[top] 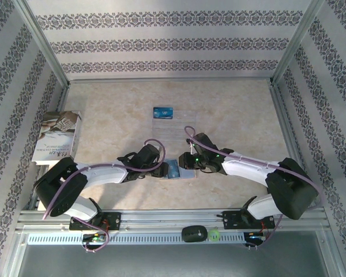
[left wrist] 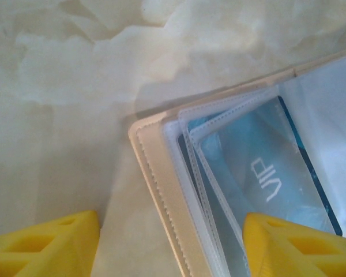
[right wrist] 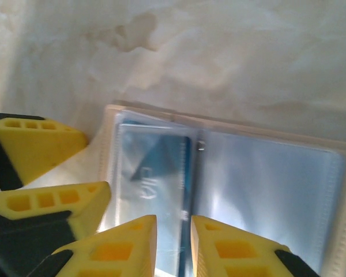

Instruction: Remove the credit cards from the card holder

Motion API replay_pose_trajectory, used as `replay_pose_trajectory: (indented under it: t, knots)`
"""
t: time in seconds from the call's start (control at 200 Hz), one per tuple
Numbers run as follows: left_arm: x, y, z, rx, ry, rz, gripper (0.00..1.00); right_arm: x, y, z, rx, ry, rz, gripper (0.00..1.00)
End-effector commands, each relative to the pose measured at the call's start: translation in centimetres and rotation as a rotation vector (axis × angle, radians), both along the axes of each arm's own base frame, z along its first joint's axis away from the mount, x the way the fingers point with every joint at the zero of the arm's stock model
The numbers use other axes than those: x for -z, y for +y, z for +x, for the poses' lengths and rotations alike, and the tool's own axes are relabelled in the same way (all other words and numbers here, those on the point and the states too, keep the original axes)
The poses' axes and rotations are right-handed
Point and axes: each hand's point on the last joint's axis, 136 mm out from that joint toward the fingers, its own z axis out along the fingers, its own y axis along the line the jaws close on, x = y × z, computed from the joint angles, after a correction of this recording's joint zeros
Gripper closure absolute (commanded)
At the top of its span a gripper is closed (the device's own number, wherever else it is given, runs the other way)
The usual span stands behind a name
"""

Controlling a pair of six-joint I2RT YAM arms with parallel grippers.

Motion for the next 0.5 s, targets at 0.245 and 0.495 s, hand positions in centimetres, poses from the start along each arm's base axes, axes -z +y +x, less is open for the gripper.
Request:
replay_pose_trajectory:
  t: [0.245, 0.495]
  knots:
    - [1.5, 0.2, -1.4, 0.054, 0.052, 0.043, 0.37, 2.4, 1.6, -0.7, -0.025, 0.139, 0.066, 0.81]
    - [2.4, 0.7, -1.4, 0.038, 0.074, 0.087, 0.40, 3.6, 0.6, -0.8, 0.001, 0.187, 0.060, 0.80]
